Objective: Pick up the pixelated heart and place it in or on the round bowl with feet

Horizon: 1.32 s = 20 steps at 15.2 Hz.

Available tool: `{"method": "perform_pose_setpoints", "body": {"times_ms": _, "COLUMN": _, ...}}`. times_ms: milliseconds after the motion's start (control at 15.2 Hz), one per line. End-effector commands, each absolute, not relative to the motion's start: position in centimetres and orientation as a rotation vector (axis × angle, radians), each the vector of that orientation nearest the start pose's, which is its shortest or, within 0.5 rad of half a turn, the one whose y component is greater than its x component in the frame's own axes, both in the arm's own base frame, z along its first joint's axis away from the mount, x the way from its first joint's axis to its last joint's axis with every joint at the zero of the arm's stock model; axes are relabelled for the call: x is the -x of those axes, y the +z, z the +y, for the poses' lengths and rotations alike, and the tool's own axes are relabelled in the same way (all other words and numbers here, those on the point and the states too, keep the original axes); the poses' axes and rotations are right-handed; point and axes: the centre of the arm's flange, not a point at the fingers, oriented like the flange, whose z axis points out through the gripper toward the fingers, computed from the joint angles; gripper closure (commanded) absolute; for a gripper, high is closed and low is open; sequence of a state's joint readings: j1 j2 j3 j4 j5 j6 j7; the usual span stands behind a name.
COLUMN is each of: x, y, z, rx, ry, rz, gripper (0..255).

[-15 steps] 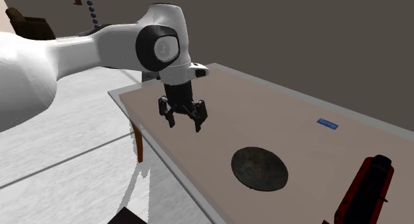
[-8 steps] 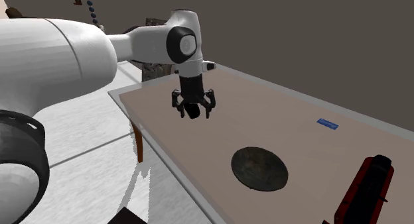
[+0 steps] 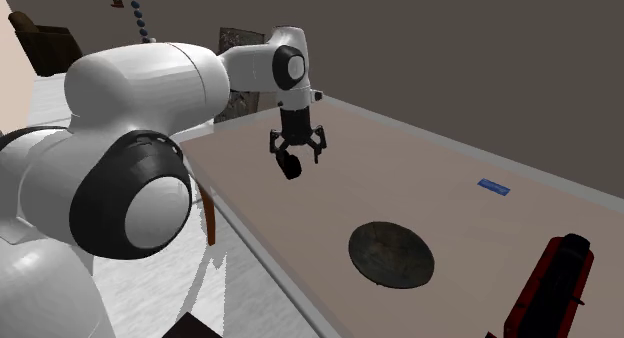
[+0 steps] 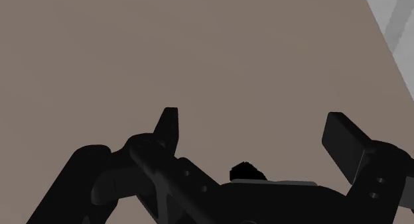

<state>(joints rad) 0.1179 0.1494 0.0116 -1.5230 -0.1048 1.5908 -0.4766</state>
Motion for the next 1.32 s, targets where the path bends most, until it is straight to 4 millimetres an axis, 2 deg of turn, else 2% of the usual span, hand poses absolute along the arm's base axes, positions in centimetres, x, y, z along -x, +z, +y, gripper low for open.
{"method": "perform_pose_setpoints", "body": {"times_ms": 0, "x": -61.8, "y": 55.7, "z": 8.1, "rx": 3.041, "ry": 0.178, "rz": -1.068, "gripper": 0}}
{"method": "perform_pose_setpoints", "body": {"times_ms": 264, "x": -66.0, "y": 54.1, "z": 11.5, "rx": 2.967, "ry": 0.217, "rz": -1.252, "gripper": 0}}
{"method": "perform_pose_setpoints", "body": {"times_ms": 330, "x": -66.1, "y": 54.1, "z": 11.7, "rx": 2.965, "ry": 0.218, "rz": -1.257, "gripper": 0}}
{"method": "perform_pose_setpoints", "body": {"times_ms": 792, "x": -65.7, "y": 50.1, "z": 11.1, "rx": 2.965, "ry": 0.218, "rz": -1.257, "gripper": 0}}
{"method": "perform_pose_setpoints", "body": {"times_ms": 1254, "x": -65.7, "y": 50.1, "z": 11.1, "rx": 2.965, "ry": 0.218, "rz": -1.257, "gripper": 0}}
